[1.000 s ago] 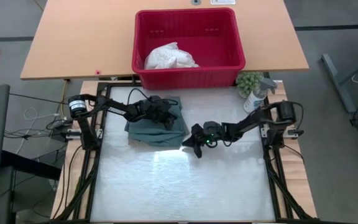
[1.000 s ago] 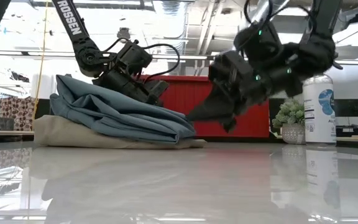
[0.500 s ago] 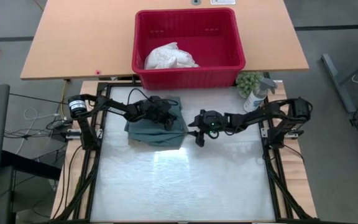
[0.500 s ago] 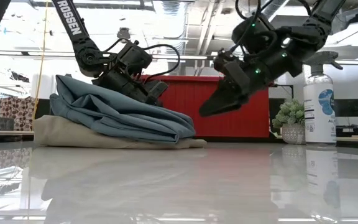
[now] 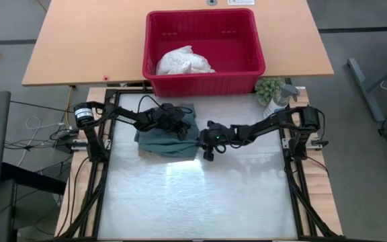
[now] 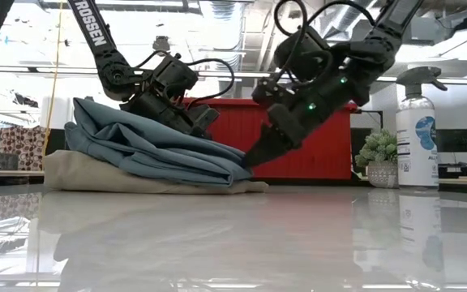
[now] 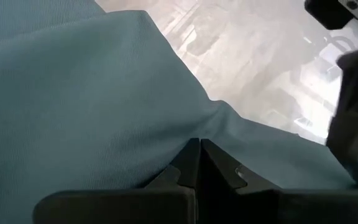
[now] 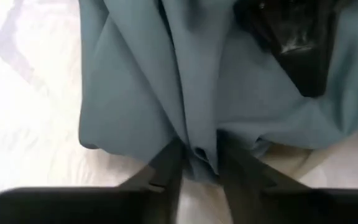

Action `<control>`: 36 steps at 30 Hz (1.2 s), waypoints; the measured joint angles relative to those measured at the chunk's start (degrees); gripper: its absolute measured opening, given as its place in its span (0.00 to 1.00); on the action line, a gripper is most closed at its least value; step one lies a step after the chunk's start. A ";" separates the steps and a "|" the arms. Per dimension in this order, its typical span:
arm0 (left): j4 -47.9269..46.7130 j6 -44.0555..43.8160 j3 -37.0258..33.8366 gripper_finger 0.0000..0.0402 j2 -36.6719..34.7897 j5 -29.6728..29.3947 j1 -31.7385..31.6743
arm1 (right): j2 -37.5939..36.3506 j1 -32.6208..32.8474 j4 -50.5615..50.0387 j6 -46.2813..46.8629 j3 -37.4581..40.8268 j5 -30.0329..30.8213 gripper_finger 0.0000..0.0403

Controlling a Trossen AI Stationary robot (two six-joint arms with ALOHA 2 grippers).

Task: Fold Laundry from Bin
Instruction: Stack the folded blue pants on top of the folded brown short pants

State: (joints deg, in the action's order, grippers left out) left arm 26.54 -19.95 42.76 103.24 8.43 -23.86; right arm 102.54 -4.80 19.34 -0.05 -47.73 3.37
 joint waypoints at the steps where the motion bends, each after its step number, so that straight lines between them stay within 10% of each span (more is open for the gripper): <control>1: 0.00 0.02 0.00 0.00 0.00 -0.10 0.02 | 0.00 0.18 -0.42 0.00 -0.10 0.70 0.29; 6: -0.46 0.02 0.00 0.00 0.00 -1.04 -0.07 | -2.10 0.40 -1.64 0.03 -0.56 2.73 0.05; 36: -3.70 -1.92 0.02 0.00 0.04 -6.10 -2.79 | -4.68 7.64 -8.41 -6.98 -0.50 -8.26 0.16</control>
State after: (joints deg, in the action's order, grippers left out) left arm 22.84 -21.87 42.78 103.28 2.33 -26.65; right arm 97.86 2.83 10.93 -7.03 -48.23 -4.90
